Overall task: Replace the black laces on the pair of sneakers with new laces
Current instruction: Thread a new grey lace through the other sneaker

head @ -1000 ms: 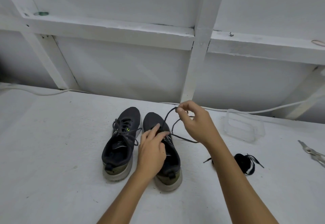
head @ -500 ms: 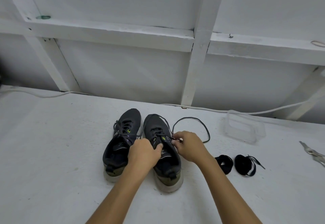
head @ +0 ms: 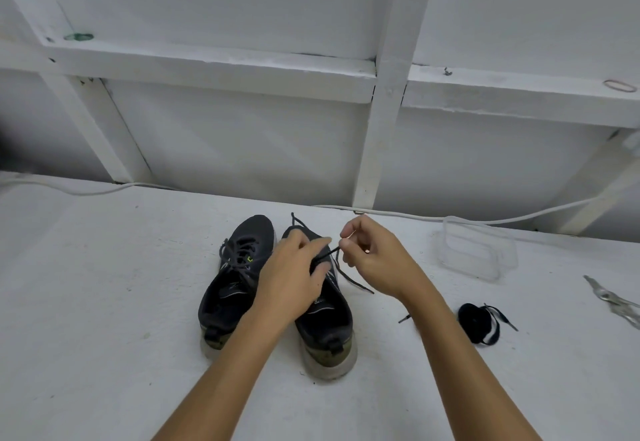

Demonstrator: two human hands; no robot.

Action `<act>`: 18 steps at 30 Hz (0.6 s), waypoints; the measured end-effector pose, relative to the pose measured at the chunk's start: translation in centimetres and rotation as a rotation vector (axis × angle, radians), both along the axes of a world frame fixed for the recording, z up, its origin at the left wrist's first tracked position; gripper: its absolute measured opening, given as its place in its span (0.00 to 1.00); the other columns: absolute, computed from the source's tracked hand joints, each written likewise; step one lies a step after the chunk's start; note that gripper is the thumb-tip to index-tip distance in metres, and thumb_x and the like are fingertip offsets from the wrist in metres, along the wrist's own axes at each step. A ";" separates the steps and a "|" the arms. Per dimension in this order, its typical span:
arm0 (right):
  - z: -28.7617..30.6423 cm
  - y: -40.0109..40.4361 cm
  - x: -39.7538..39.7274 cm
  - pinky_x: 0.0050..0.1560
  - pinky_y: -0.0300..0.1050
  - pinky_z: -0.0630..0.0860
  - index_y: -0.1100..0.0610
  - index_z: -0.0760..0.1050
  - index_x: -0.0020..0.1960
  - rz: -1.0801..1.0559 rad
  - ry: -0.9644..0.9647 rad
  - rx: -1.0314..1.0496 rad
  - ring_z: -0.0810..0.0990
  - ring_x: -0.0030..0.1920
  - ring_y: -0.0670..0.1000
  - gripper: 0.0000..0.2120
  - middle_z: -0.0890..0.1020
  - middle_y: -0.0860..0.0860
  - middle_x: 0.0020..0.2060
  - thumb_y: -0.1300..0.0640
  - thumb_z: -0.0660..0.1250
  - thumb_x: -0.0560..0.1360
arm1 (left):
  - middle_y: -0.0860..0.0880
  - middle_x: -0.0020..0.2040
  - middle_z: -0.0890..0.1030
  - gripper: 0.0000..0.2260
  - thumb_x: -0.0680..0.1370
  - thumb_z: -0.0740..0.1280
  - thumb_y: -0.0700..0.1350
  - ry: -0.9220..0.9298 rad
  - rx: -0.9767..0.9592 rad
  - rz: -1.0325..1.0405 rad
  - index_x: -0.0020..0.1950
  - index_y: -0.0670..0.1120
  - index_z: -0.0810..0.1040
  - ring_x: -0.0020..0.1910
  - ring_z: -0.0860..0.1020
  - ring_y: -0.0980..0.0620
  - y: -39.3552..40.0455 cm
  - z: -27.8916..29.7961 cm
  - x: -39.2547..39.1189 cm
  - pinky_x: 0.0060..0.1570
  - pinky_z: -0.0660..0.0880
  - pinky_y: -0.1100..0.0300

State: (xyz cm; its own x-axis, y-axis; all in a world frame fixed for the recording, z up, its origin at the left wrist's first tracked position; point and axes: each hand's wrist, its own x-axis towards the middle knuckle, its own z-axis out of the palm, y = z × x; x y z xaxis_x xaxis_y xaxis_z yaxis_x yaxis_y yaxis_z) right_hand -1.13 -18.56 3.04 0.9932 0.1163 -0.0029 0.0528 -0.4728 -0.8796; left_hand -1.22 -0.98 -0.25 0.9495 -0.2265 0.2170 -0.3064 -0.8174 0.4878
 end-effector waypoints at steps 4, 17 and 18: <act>0.4 -0.7 0.2 0.43 0.44 0.78 0.47 0.76 0.51 0.018 0.014 -0.089 0.79 0.36 0.45 0.03 0.83 0.47 0.35 0.55 0.65 0.81 | 0.53 0.47 0.75 0.08 0.80 0.65 0.51 0.029 -0.104 0.048 0.52 0.50 0.82 0.50 0.76 0.50 -0.3 -0.2 1.4 0.48 0.74 0.53; 0.6 -1.0 0.6 0.42 0.49 0.76 0.47 0.79 0.43 0.030 -0.061 -0.378 0.78 0.38 0.48 0.10 0.81 0.47 0.34 0.49 0.63 0.82 | 0.60 0.36 0.81 0.07 0.81 0.65 0.50 0.093 -0.219 -0.247 0.54 0.57 0.82 0.40 0.79 0.59 0.2 2.0 1.8 0.47 0.75 0.58; 0.6 -1.2 0.7 0.42 0.49 0.76 0.47 0.79 0.44 0.013 -0.061 -0.390 0.78 0.38 0.48 0.09 0.81 0.46 0.34 0.48 0.64 0.82 | 0.58 0.34 0.80 0.07 0.82 0.65 0.50 0.085 -0.231 -0.225 0.50 0.55 0.82 0.37 0.78 0.58 0.5 2.2 1.8 0.44 0.75 0.59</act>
State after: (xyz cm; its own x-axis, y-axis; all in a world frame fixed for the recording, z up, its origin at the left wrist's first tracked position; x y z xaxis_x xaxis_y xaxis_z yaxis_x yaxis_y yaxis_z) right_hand -0.47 -19.78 3.62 0.9914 0.1303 0.0093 0.1071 -0.7700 -0.6290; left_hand 0.62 -0.45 1.91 0.8984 -0.3860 0.2094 -0.4167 -0.5987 0.6841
